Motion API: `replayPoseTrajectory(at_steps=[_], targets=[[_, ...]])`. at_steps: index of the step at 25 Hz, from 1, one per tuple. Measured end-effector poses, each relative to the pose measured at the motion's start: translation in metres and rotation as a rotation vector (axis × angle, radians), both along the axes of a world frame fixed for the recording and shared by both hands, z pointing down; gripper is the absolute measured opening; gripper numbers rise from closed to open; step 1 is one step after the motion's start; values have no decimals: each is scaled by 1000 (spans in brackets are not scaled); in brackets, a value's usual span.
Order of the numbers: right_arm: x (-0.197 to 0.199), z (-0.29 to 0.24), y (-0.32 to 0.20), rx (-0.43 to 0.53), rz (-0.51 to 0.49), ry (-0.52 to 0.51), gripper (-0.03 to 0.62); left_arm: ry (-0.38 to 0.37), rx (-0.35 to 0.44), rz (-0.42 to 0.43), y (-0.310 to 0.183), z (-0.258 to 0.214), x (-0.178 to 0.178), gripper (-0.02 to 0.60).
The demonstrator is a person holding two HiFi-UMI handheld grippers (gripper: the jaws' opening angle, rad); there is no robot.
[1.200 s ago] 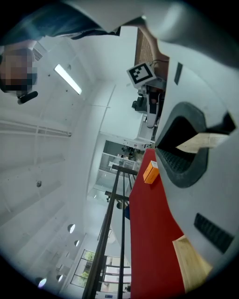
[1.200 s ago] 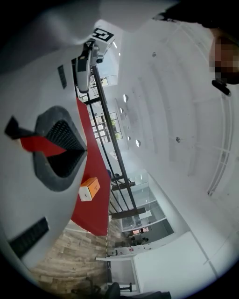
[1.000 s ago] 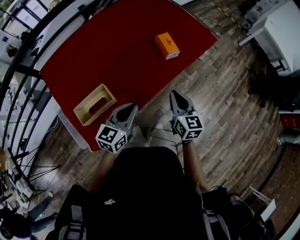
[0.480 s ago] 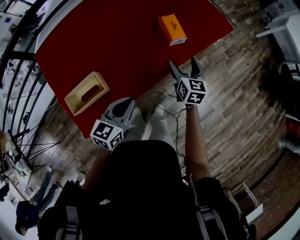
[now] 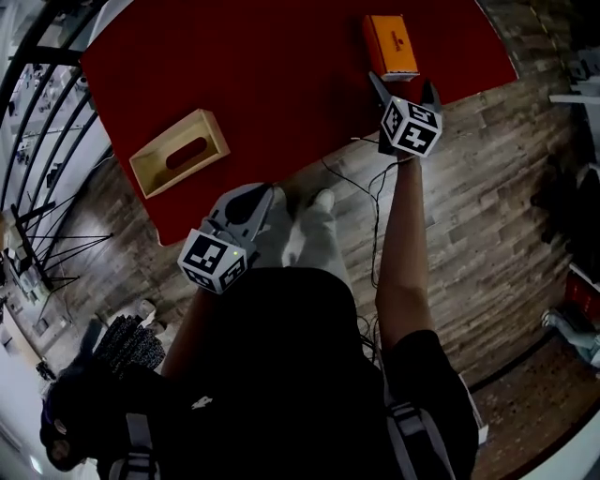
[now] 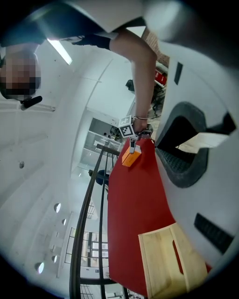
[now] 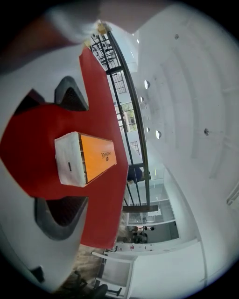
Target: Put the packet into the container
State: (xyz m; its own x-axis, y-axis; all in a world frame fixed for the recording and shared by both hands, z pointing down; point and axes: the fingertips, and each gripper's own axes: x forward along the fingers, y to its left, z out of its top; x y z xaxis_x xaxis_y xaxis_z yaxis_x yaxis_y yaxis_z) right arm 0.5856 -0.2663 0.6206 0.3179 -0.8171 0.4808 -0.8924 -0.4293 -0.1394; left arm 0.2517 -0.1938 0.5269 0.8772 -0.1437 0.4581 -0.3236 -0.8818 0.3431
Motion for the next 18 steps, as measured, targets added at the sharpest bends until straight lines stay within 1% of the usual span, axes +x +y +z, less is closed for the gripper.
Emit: replayPoseTrajectory(at_steps=[6,11,14,18], targets=[[12,18,-16,-77,-50,51,531,-2,-12,-18,-10,10,5,6],[9,25,-29,-96,-95,57,529,2,-18,-13,-12,13,14,6],[11,27,-32,-96,-81,66,528,4,-14,-15,-14,13,19,6],[18,32,-31,-144,-64,94,523,21,-6,-35,-27,12,26,6]])
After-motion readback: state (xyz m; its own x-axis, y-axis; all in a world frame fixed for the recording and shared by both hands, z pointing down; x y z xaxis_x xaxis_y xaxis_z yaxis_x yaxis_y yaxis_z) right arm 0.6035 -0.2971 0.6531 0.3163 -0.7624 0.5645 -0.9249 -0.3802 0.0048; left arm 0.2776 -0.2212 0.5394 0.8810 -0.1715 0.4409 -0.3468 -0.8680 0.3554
